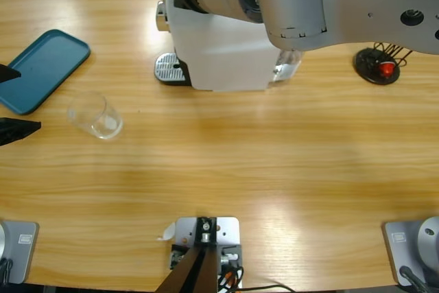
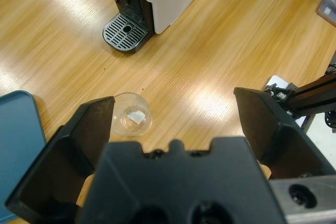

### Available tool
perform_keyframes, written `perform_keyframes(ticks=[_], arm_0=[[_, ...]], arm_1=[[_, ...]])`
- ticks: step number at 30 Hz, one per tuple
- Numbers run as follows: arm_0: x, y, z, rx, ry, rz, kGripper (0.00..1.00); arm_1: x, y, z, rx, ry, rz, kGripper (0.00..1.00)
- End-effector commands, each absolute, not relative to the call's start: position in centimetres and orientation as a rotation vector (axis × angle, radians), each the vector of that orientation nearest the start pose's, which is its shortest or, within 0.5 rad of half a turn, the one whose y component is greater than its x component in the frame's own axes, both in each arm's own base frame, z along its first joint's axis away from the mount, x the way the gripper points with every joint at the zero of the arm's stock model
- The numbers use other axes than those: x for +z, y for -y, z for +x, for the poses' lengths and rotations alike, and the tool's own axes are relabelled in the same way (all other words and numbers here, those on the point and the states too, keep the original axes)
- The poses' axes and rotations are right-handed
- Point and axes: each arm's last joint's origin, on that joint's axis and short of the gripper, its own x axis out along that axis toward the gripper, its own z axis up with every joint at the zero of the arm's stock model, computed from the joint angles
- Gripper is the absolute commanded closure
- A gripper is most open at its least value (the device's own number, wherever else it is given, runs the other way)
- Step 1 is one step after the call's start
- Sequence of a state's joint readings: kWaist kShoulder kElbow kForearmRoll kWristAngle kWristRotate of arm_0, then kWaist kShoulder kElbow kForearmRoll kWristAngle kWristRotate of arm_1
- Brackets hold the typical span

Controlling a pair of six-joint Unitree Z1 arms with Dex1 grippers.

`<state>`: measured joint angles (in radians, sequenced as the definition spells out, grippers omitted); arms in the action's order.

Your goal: Pour coffee

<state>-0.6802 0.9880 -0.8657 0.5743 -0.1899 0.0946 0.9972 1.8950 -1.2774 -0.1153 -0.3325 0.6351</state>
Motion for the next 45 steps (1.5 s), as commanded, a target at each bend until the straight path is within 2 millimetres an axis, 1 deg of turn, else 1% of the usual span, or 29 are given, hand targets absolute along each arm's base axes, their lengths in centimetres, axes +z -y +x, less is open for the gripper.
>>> perform_keyframes(ticks=[1, 2, 3, 4, 5, 9, 12, 13, 15, 16, 18, 21, 23, 27, 30, 34, 37, 41, 45], arm_0=[[34.2, 8.0, 8.8, -0.828, -0.665, 0.271, 0.004], [34.2, 8.0, 8.9, -0.825, -0.666, 0.272, 0.004], [34.1, 8.0, 8.9, -0.824, -0.668, 0.273, 0.004], [34.1, 8.0, 8.9, -0.822, -0.671, 0.274, 0.004], [34.0, 8.0, 9.0, -0.815, -0.671, 0.277, 0.004], [34.2, 7.7, 8.9, -0.783, -0.651, 0.279, 0.000], [34.0, 7.7, 9.1, -0.752, -0.658, 0.287, 0.000], [33.8, 7.6, 9.3, -0.743, -0.670, 0.288, 0.000], [33.3, 7.5, 9.5, -0.720, -0.692, 0.288, 0.000], [32.9, 7.4, 9.5, -0.708, -0.705, 0.291, 0.000], [31.9, 6.9, 9.3, -0.687, -0.740, 0.298, 0.000], [30.3, 6.5, 8.9, -0.672, -0.802, 0.306, 0.000], [29.6, 6.6, 9.2, -0.658, -0.834, 0.319, 0.000], [27.1, 7.0, 9.7, -0.665, -0.821, 0.322, 0.000], [26.2, 7.1, 9.8, -0.674, -0.813, 0.338, 0.000], [25.2, 7.9, 11.0, -0.688, -0.851, 0.376, 0.000], [24.5, 8.4, 11.6, -0.705, -0.852, 0.370, 0.000], [24.1, 8.7, 12.1, -0.704, -0.845, 0.369, 0.000], [23.8, 9.3, 13.0, -0.689, -0.864, 0.378, 0.000]], arm_1=[[24.9, -33.4, 23.6, 0.560, -0.707, -0.027, 0.913], [26.6, -32.6, 23.3, 0.600, -0.695, -0.040, 0.484], [28.2, -32.1, 23.2, 0.621, -0.662, -0.046, 0.297], [29.7, -31.6, 23.2, 0.636, -0.636, -0.039, 0.183], [31.0, -31.0, 23.3, 0.642, -0.614, -0.016, 0.150], [36.8, -27.9, 23.9, 0.658, -0.551, 0.068, 0.150], [40.2, -25.5, 24.2, 0.630, -0.560, 0.085, 0.150], [41.0, -24.5, 24.3, 0.609, -0.567, 0.085, 0.147], [41.9, -22.4, 24.3, 0.564, -0.578, 0.080, 0.142], [42.2, -21.0, 24.0, 0.538, -0.592, 0.076, 0.126], [43.0, -19.1, 23.2, 0.514, -0.592, 0.078, 0.100], [42.9, -17.5, 21.6, 0.501, -0.615, 0.070, 0.096], [42.4, -16.8, 20.8, 0.497, -0.632, 0.062, 0.096], [41.4, -15.9, 19.9, 0.486, -0.658, 0.052, 0.096], [40.8, -15.9, 20.0, 0.481, -0.675, 0.044, 0.096], [40.1, -16.2, 20.5, 0.473, -0.697, 0.036, 0.096], [39.8, -16.6, 21.1, 0.472, -0.706, 0.037, 0.096], [39.7, -16.7, 21.4, 0.470, -0.711, 0.037, 0.096], [39.6, -16.2, 21.7, 0.451, -0.712, 0.044, 0.101]])
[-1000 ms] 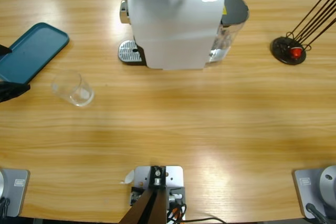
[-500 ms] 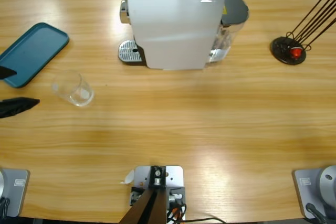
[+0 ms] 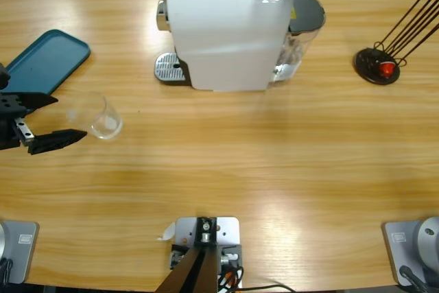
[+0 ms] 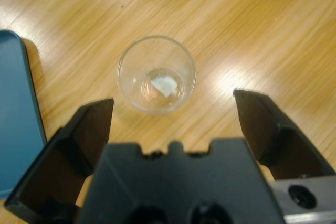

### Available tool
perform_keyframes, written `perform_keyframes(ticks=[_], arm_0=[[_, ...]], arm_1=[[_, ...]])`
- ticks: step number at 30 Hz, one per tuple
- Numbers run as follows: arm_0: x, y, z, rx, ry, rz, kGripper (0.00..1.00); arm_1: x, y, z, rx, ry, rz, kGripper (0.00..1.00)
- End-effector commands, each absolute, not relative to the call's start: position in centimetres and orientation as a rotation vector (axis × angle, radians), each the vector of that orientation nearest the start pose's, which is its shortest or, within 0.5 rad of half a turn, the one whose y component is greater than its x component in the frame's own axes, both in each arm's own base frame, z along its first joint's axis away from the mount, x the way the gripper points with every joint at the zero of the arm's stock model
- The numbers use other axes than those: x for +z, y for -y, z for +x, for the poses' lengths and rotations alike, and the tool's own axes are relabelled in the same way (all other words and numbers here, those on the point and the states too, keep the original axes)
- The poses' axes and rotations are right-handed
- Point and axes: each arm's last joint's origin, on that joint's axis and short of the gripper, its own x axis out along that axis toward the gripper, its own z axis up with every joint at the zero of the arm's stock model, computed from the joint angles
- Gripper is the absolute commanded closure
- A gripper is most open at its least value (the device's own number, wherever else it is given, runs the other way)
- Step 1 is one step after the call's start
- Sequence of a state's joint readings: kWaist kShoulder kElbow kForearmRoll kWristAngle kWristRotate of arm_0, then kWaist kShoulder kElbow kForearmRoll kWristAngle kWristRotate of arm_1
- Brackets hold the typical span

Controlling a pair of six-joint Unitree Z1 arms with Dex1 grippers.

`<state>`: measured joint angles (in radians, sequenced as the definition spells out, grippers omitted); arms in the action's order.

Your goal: Pour coffee

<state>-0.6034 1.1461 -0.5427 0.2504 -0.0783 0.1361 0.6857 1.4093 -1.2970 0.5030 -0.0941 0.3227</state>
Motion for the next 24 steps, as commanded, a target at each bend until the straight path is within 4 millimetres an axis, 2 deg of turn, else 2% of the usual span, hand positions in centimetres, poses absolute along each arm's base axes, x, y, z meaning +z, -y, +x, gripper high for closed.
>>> perform_keyframes(ticks=[1, 12, 19, 21, 24], arm_0=[[23.8, 9.4, 13.3, -0.684, -0.871, 0.381, 0.000], [23.0, 10.3, 15.3, -0.629, -0.918, 0.411, 0.000], [22.5, 10.6, 15.9, -0.631, -0.929, 0.406, 0.002], [22.5, 10.5, 15.9, -0.624, -0.928, 0.402, 0.045], [22.5, 10.4, 16.0, -0.625, -0.921, 0.398, 0.163]], arm_1=[[39.7, -16.1, 21.9, 0.448, -0.711, 0.048, 0.100], [38.7, -15.9, 23.1, 0.440, -0.750, 0.061, 0.096], [38.2, -16.0, 23.7, 0.440, -0.767, 0.066, 0.097], [38.1, -16.1, 23.7, 0.441, -0.771, 0.065, 0.096], [37.9, -16.1, 23.8, 0.445, -0.777, 0.065, 0.096]])
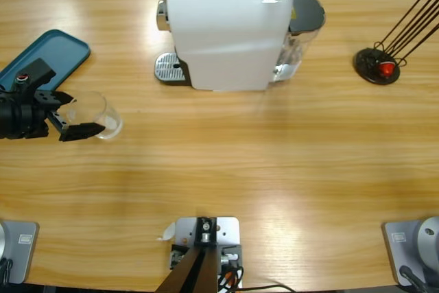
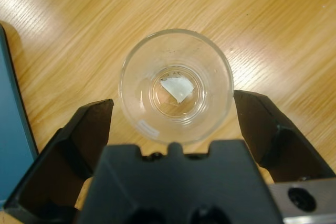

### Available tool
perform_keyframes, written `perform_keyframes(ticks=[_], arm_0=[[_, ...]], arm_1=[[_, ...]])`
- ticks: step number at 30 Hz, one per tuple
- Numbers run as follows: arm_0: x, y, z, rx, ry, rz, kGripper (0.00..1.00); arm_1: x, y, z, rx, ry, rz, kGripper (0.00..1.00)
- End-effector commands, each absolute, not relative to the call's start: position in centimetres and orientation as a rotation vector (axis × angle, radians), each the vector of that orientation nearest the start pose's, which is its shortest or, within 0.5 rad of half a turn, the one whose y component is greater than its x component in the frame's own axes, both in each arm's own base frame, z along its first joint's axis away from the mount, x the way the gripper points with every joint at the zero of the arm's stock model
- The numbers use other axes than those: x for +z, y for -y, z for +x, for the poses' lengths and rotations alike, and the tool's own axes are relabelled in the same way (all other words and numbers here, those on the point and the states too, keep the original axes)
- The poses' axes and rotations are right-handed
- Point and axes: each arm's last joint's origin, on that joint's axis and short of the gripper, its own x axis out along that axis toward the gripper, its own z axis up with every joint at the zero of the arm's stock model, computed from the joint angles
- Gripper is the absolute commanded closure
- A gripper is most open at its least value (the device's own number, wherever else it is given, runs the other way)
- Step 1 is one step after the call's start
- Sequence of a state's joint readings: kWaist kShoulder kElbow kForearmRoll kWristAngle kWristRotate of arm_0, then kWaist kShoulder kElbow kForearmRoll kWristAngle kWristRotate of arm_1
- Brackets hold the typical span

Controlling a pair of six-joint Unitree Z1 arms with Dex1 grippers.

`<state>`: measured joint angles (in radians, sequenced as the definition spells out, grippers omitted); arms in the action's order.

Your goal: Pour coffee

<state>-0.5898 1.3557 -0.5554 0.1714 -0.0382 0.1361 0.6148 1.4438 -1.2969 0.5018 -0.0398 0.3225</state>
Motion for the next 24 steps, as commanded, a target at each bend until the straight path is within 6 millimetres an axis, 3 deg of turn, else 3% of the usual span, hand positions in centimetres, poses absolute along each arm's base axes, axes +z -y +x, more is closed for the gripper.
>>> perform_keyframes(ticks=[1, 4, 9, 11, 15, 18, 19, 21, 24], arm_0=[[22.4, 10.4, 16.0, -0.624, -0.925, 0.398, 0.215], [22.1, 10.4, 16.0, -0.629, -0.925, 0.396, 0.368], [21.8, 10.7, 16.1, -0.664, -0.936, 0.378, 0.485], [22.0, 10.7, 16.0, -0.666, -0.924, 0.377, 0.578], [23.2, 10.5, 15.8, -0.674, -0.855, 0.376, 0.730], [24.8, 10.7, 16.1, -0.695, -0.772, 0.400, 0.745], [25.5, 10.9, 16.4, -0.706, -0.742, 0.407, 0.746], [26.7, 11.4, 17.1, -0.742, -0.688, 0.420, 0.862], [27.9, 11.9, 18.9, -0.774, -0.649, 0.411, 0.861]], arm_1=[[37.9, -16.1, 23.8, 0.445, -0.777, 0.065, 0.096], [38.0, -16.1, 23.7, 0.447, -0.776, 0.066, 0.096], [38.1, -16.1, 23.6, 0.448, -0.774, 0.067, 0.100], [38.1, -16.1, 23.7, 0.447, -0.774, 0.067, 0.101], [37.8, -16.0, 23.6, 0.445, -0.783, 0.064, 0.101], [37.4, -15.9, 23.4, 0.444, -0.795, 0.060, 0.101], [37.2, -15.9, 23.4, 0.443, -0.798, 0.059, 0.101], [37.0, -15.9, 23.4, 0.441, -0.805, 0.056, 0.101], [36.7, -16.0, 23.6, 0.438, -0.810, 0.055, 0.101]])
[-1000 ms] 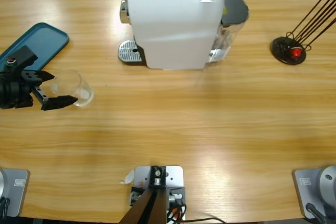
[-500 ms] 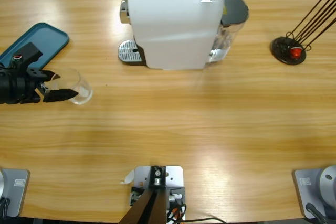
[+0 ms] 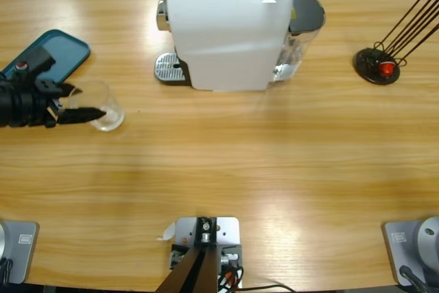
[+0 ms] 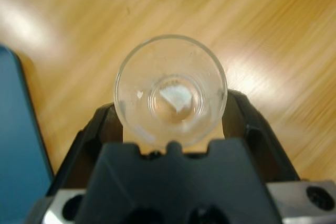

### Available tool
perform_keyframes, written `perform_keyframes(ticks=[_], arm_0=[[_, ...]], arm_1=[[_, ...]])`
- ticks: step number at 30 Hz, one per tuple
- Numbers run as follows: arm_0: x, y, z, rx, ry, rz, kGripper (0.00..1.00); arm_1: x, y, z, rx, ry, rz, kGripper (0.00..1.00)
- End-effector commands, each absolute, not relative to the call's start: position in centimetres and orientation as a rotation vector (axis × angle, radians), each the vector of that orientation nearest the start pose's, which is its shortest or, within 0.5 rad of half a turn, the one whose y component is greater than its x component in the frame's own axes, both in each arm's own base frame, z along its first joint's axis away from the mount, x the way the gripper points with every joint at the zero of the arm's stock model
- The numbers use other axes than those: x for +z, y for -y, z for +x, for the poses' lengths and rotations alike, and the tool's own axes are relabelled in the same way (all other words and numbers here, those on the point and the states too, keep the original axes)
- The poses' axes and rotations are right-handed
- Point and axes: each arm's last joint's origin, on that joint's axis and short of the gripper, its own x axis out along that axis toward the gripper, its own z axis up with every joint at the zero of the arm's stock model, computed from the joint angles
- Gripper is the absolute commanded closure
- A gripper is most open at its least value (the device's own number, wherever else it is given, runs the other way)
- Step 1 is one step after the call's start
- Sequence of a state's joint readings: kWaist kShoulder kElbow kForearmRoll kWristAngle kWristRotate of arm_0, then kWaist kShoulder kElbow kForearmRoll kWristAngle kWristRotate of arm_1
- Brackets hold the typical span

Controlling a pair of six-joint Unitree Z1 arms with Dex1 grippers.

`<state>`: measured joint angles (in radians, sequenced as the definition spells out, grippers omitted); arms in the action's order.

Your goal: Pour coffee

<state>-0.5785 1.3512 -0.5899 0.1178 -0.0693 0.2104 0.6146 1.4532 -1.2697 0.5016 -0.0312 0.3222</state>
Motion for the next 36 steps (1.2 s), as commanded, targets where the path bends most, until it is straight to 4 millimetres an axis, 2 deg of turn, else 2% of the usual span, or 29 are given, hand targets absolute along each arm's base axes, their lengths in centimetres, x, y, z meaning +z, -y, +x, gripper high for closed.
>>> perform_keyframes(ticks=[1, 6, 11, 16, 23, 28, 36], arm_0=[[28.0, 12.0, 19.5, -0.782, -0.646, 0.413, 0.860], [27.7, 12.7, 22.9, -0.822, -0.648, 0.440, 0.856], [26.7, 14.6, 26.9, -0.844, -0.671, 0.464, 0.855], [25.3, 15.7, 28.8, -0.857, -0.677, 0.479, 0.855], [24.2, 17.4, 30.2, -0.902, -0.664, 0.478, 0.846], [23.1, 18.3, 30.1, -0.940, -0.683, 0.481, 0.845], [22.7, 19.1, 29.8, -0.971, -0.687, 0.484, 0.838]], arm_1=[[36.7, -16.0, 23.7, 0.437, -0.810, 0.056, 0.101], [36.3, -15.6, 24.5, 0.422, -0.820, 0.070, 0.101], [36.1, -15.1, 25.3, 0.399, -0.826, 0.079, 0.098], [36.4, -14.4, 25.3, 0.378, -0.806, 0.070, 0.096], [36.5, -13.8, 25.6, 0.361, -0.794, 0.054, 0.073], [36.5, -13.6, 25.7, 0.353, -0.795, 0.057, 0.073], [36.3, -13.7, 26.0, 0.352, -0.803, 0.058, 0.073]])
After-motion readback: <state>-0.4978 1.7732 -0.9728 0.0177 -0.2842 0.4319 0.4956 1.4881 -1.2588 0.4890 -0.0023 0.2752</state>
